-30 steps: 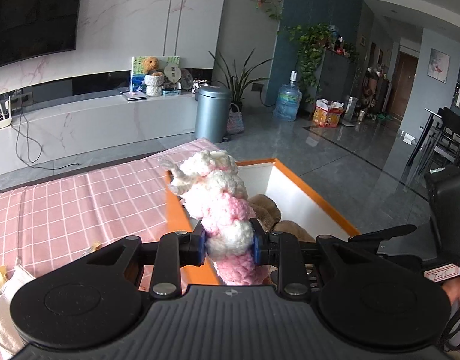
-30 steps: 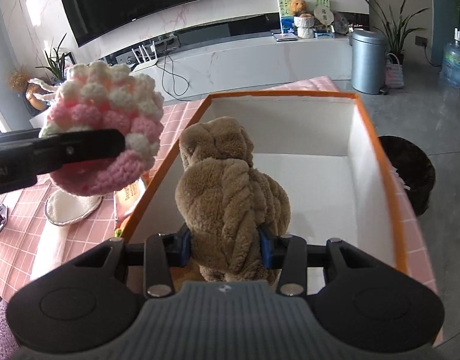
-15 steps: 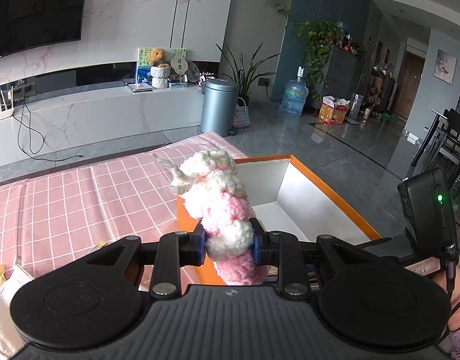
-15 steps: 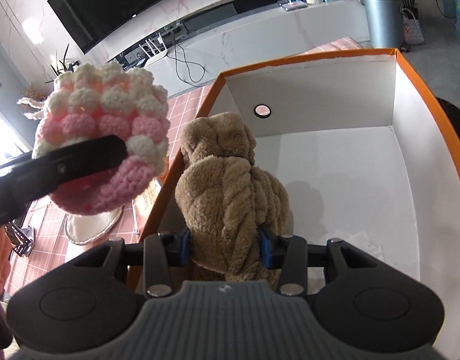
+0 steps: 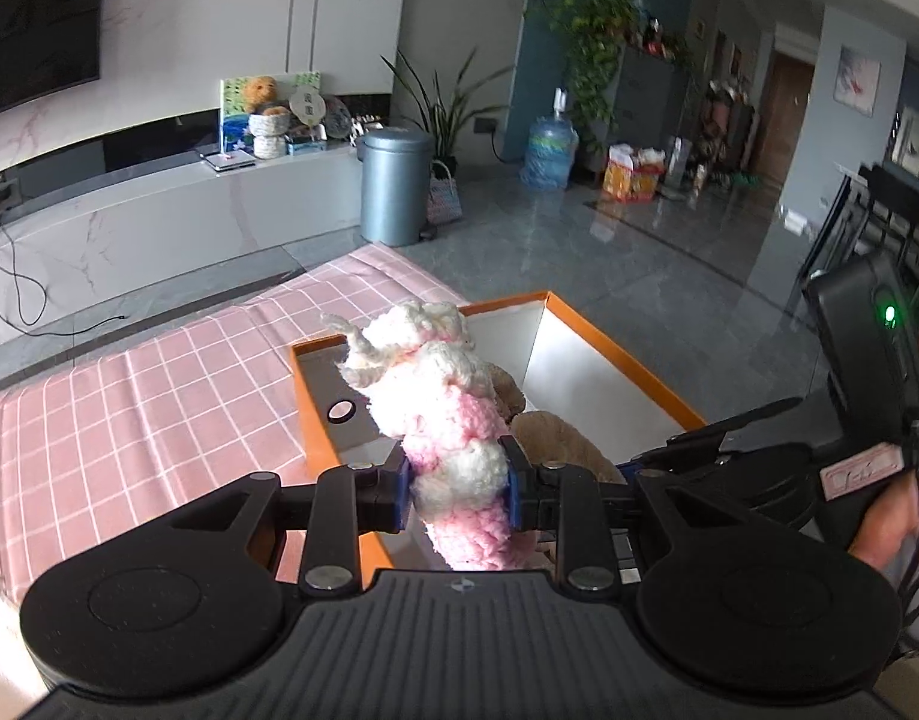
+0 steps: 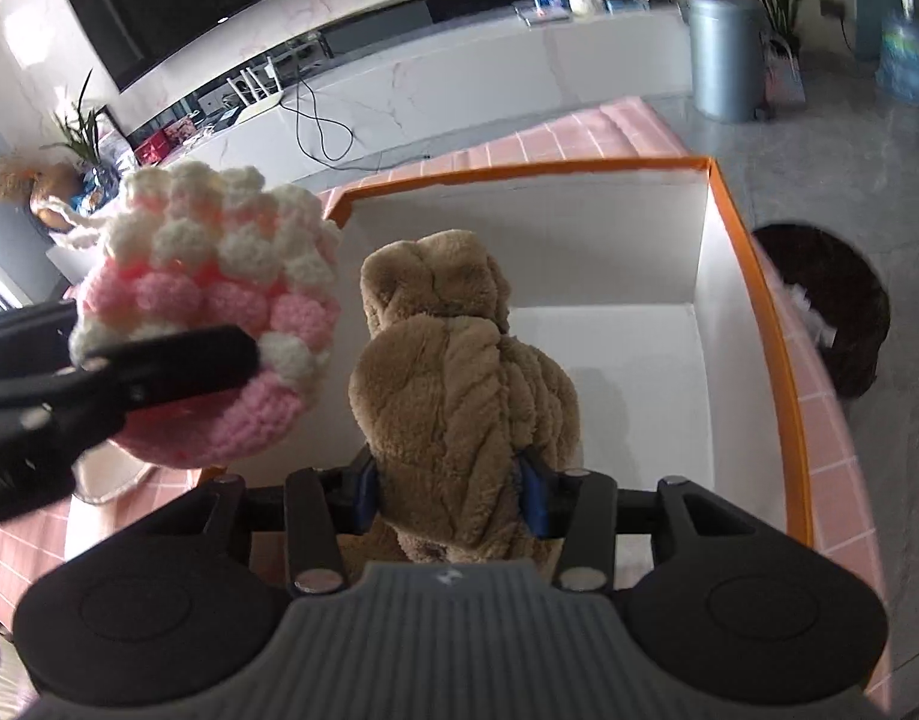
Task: Organize soft objects
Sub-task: 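Carry hat and bear over the orange box and release both inside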
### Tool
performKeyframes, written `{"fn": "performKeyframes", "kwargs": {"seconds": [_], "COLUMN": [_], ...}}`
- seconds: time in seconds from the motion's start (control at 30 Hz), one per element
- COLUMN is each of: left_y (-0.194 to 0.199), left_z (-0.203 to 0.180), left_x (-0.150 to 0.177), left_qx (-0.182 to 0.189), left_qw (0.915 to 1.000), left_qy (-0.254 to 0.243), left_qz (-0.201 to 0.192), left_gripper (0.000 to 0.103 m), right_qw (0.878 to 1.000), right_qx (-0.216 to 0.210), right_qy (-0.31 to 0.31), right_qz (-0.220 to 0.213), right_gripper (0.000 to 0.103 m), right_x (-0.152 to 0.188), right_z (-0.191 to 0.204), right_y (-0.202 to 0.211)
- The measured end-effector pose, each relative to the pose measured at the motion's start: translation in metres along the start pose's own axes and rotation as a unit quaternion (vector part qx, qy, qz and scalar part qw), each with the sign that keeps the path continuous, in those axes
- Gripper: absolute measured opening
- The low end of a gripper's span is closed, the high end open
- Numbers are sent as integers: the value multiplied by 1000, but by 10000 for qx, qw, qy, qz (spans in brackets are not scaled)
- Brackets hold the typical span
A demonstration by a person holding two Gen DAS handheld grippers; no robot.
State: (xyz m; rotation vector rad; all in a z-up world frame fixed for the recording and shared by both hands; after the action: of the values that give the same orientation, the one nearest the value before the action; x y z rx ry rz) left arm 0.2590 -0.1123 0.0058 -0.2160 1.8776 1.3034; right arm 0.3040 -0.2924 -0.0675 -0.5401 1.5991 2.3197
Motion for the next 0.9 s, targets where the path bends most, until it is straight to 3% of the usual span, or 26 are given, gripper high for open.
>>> {"fn": "performKeyframes", "kwargs": {"seconds": [0.2,0.37,0.57,0.77,0.9], "left_y": [-19,-32,-54,-75,-84], "left_z": [-1,1,-6,-11,-8], "left_x": [-6,-4,-6,1,2], "left_qx": [-144,-293,-437,-587,-627], "left_qw": [9992,9970,9915,9817,9789], "left_qy": [-270,-469,-826,-1241,-1353], "left_qz": [241,538,903,1318,1398], "left_gripper": [32,33,34,34,32], "right_qw": [9987,9989,9917,9927,9945], "right_qx": [-163,358,1059,951,764], "right_qy": [-100,-31,542,535,541], "right_qz": [472,302,487,508,472], "right_gripper": [46,47,54,63,70], "right_x": [0,-12,-12,-9,-10], "right_z": [-1,-8,-14,-23,-22], "right_y": [-22,-22,-32,-28,-21]}}
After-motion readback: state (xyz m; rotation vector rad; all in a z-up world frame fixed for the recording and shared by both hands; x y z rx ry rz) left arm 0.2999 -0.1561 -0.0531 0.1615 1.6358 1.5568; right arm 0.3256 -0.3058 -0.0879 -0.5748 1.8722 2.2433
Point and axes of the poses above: each gripper's, at about its wrist camera, not at the fingertips, and y roughly against the way its jaws point, z to its left, x to its underside, the point moved 7 cm from there along -y, roughly the way its jaws point, and after that the axes turned 7 degrees about z, right-handed, at the moved point
